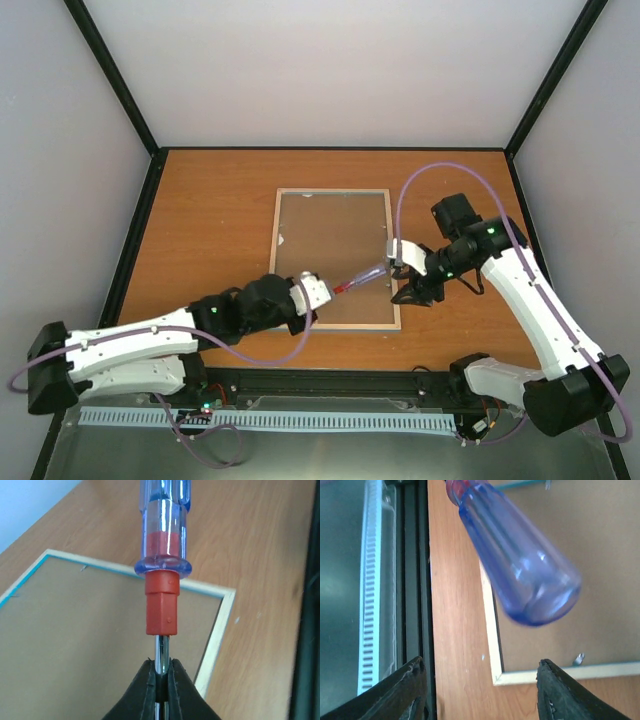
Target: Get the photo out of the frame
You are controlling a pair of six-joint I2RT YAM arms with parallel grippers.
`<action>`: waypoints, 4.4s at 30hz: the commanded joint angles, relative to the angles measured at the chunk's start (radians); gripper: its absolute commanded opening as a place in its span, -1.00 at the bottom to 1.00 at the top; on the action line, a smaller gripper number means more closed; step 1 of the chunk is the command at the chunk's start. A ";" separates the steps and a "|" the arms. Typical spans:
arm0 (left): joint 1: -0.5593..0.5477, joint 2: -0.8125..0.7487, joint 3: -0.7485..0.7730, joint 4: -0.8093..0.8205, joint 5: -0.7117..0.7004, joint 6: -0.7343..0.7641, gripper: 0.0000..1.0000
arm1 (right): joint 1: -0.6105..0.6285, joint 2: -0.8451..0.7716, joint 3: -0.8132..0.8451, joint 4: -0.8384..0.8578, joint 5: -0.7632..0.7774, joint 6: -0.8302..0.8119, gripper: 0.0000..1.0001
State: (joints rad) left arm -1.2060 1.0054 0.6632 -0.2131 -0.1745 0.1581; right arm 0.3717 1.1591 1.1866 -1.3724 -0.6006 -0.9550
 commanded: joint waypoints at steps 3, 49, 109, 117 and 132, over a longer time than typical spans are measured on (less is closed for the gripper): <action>0.152 -0.089 -0.062 0.225 0.419 -0.321 -0.98 | -0.074 0.023 0.053 0.034 -0.330 -0.025 0.38; 0.238 -0.017 -0.232 0.687 0.781 -0.632 -0.99 | 0.185 0.055 0.048 0.128 -0.358 0.051 -0.13; 0.558 0.378 -0.149 0.089 0.080 -0.950 -0.64 | 0.148 0.099 -0.099 0.651 0.192 0.537 -0.95; 0.531 0.421 -0.168 0.213 0.171 -0.827 -0.82 | 0.149 0.122 -0.095 0.638 0.114 0.504 -0.95; 0.448 0.430 -0.165 0.284 0.203 -0.776 -0.98 | 0.246 0.249 0.011 0.582 0.126 0.468 -0.94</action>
State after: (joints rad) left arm -0.7399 1.4326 0.5030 0.0315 -0.0319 -0.6296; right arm 0.5732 1.3743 1.1500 -0.7876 -0.4862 -0.4747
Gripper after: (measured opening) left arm 0.179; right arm 0.193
